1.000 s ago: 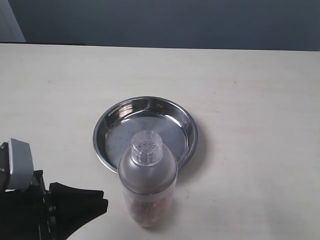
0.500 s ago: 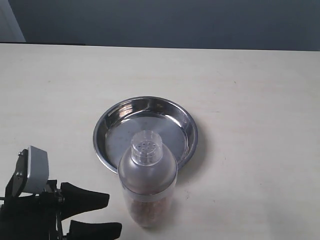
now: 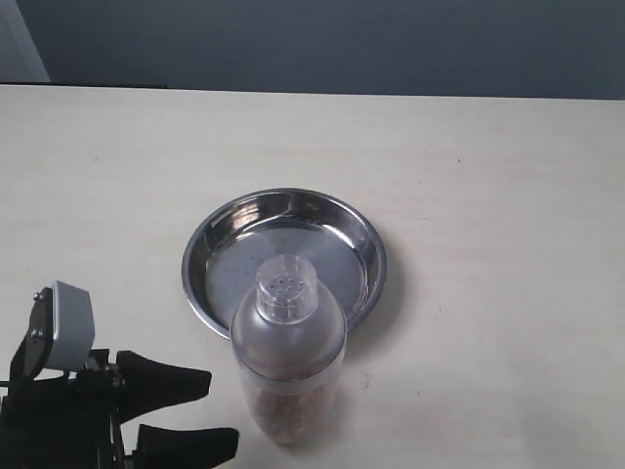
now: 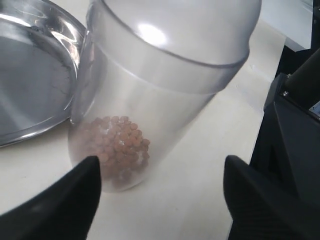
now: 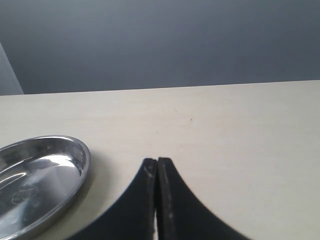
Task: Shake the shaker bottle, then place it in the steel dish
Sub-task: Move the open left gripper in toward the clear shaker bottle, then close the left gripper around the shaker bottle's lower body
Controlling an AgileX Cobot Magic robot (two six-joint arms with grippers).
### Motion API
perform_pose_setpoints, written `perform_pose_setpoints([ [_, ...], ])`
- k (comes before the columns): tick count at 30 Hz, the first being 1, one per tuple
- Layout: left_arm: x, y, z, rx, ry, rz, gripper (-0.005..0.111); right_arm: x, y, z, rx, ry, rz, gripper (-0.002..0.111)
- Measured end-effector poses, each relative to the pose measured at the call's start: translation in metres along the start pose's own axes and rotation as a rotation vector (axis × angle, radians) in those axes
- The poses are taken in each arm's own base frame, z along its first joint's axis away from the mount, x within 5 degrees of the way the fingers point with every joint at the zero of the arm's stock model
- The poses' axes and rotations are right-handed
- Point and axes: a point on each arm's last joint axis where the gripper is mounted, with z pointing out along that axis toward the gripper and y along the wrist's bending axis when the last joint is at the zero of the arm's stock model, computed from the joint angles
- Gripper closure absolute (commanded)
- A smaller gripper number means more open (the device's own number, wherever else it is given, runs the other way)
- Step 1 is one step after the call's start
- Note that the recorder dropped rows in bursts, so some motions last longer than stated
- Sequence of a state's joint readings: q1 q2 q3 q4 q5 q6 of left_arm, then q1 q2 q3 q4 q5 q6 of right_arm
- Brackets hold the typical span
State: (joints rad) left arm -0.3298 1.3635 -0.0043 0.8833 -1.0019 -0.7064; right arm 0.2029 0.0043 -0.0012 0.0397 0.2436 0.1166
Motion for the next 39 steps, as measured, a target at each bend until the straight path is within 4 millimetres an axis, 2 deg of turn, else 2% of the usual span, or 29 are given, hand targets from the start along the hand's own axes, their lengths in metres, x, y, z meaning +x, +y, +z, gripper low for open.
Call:
perform_pose_setpoints([
  [2,0.0,0.001,0.0,-0.016,-0.003,-0.008,0.003,0.0,0.0,0.0,0.0,0.0,0.0,0.109],
  [3,0.0,0.003,0.0,-0.031,0.0,-0.014,0.001,0.0,0.0,0.0,0.0,0.0,0.0,0.109],
  [10,0.002,0.021,-0.002,-0.238,-0.003,-0.199,0.001,0.0,0.0,0.0,0.0,0.0,0.0,0.109],
  [16,0.002,0.023,-0.003,-0.253,-0.019,-0.28,0.001,0.0,0.0,0.0,0.0,0.0,0.0,0.109],
  [22,0.003,0.02,-0.002,-0.219,-0.001,-0.267,0.001,0.0,0.0,0.0,0.0,0.0,0.0,0.109],
  [26,0.0,0.014,-0.001,-0.148,-0.007,-0.119,0.001,0.0,0.0,0.0,0.0,0.0,0.0,0.109],
  [31,-0.001,0.002,0.0,-0.022,-0.006,0.285,0.001,0.0,0.0,0.0,0.0,0.0,0.0,0.109],
  [36,-0.003,0.003,0.0,-0.032,-0.02,0.39,0.001,0.0,0.0,0.0,0.0,0.0,0.0,0.109],
  [39,-0.012,0.004,0.004,-0.027,-0.04,0.444,0.001,0.0,0.0,0.0,0.0,0.0,0.0,0.109],
])
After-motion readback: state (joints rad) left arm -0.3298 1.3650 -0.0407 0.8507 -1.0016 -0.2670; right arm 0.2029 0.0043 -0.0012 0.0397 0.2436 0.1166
